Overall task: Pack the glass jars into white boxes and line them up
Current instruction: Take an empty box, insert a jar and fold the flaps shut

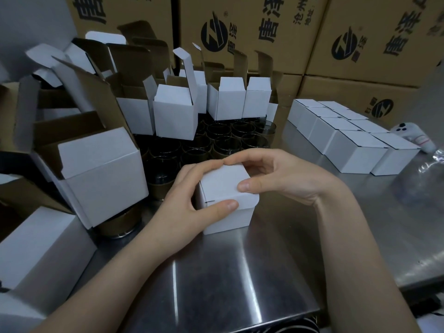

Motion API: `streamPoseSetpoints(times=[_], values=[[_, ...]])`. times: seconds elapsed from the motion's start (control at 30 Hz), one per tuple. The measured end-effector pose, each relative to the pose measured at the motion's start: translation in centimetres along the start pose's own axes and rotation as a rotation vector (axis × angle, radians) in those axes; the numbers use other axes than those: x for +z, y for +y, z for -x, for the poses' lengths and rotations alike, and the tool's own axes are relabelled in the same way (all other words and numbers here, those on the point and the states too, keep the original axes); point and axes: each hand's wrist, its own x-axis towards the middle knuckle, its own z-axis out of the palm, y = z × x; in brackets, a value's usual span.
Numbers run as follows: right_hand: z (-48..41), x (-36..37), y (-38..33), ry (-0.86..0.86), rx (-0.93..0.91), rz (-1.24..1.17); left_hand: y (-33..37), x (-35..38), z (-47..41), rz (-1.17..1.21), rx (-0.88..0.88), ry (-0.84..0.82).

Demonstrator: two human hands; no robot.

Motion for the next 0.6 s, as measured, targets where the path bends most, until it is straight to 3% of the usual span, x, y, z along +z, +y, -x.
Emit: streamPoseSetpoints(times=[0.6], values=[[0.65, 0.47, 0.38, -0.015, -0.029, 0.136, -0.38, -0.14, -0.11, -0.010, 0.035, 0.057]])
